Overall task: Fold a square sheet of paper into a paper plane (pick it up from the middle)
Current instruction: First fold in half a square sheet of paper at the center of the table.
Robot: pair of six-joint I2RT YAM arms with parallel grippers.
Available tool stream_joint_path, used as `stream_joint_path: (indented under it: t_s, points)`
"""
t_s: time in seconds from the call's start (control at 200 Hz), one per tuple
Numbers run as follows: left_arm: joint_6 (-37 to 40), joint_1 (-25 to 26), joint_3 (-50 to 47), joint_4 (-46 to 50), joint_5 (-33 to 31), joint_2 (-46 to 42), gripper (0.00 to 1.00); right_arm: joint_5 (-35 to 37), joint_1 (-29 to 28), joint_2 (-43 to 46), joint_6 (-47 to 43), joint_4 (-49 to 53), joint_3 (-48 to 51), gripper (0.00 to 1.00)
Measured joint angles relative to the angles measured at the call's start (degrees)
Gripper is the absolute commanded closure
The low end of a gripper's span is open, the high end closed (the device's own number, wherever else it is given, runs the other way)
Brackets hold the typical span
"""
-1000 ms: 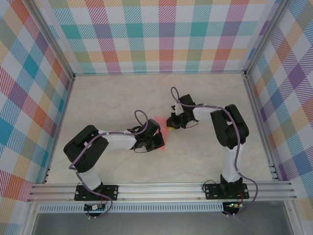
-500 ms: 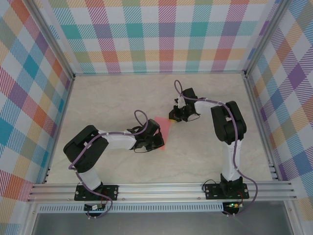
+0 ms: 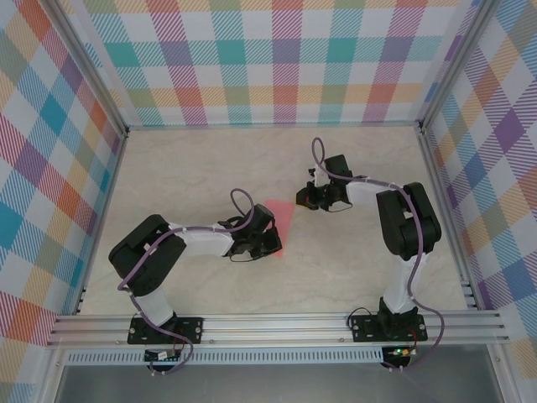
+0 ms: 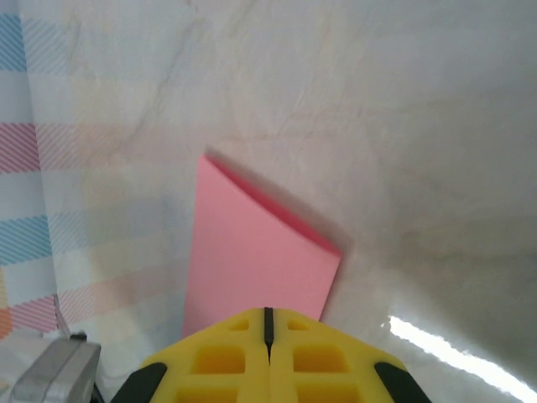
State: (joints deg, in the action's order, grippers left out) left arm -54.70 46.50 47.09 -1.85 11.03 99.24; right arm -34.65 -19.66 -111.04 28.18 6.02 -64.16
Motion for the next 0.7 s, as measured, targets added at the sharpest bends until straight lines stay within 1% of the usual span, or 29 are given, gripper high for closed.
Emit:
stream_joint_path:
  t_s: [0.12, 0.305, 0.52, 0.7]
  points:
    - [0.0, 0.0, 0.02, 0.04, -0.02, 0.0, 0.98, -1.36, -1.95, 0.0, 0.11, -0.39, 1.97, 0.97]
    - [0.02, 0.0, 0.31, 0.52, -0.09, 0.0, 0.99, -1.55, -4.07, -1.38, 0.09, -0.26, 1.16, 0.97]
    - [0.35, 0.0, 1.14, 2.16, -0.15, 0.0, 0.98, 1.66, -4.13, -3.72, -0.04, 3.41, -1.99, 0.98]
    - [1.7, 0.0, 2.69, 5.14, -0.15, 0.0, 0.93, 3.13, -4.09, -4.9, -0.24, 5.25, -3.32, 0.98]
